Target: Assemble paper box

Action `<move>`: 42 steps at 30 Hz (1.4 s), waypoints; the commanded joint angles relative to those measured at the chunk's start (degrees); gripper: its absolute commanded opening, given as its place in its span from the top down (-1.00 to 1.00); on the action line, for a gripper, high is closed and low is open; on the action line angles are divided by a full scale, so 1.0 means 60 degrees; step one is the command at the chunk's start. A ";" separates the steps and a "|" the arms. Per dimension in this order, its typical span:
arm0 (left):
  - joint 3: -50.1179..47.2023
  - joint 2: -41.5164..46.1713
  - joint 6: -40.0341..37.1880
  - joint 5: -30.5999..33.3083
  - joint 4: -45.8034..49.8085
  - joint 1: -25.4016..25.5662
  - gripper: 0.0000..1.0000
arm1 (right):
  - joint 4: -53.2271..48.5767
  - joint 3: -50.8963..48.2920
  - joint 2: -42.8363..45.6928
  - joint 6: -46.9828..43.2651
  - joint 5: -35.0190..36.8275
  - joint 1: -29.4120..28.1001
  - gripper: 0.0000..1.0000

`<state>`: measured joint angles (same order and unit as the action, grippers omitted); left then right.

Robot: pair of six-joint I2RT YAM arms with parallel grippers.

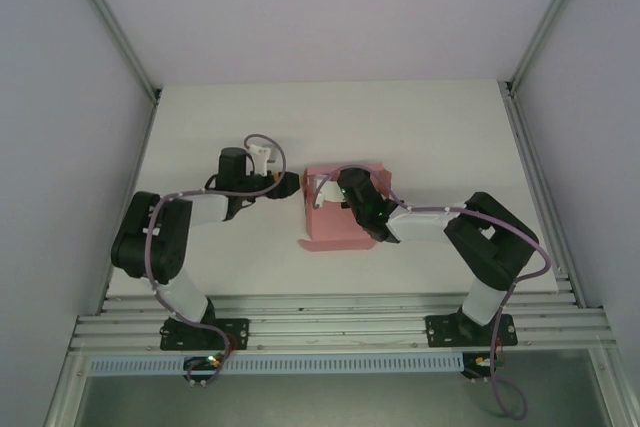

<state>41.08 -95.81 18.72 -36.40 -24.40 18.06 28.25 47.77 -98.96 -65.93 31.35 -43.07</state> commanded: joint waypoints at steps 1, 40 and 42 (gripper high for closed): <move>-0.0225 0.0782 -0.0598 0.0882 0.1182 0.0081 -0.48 | -0.0241 0.0110 0.0288 0.0259 0.0137 -0.0027 1.00; -0.0454 -0.0545 0.0807 -0.2432 -0.2705 0.0273 -0.13 | -0.2539 -0.0084 0.3748 0.2432 -0.1804 0.1097 1.00; -0.0561 -0.0695 0.1193 -0.2617 -0.3472 0.0263 0.24 | -0.2479 -0.0137 0.3747 0.2467 -0.1794 0.1117 1.00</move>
<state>37.78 -98.72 23.24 -48.75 -37.85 19.53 13.89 47.48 -76.99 -53.52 21.98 -36.62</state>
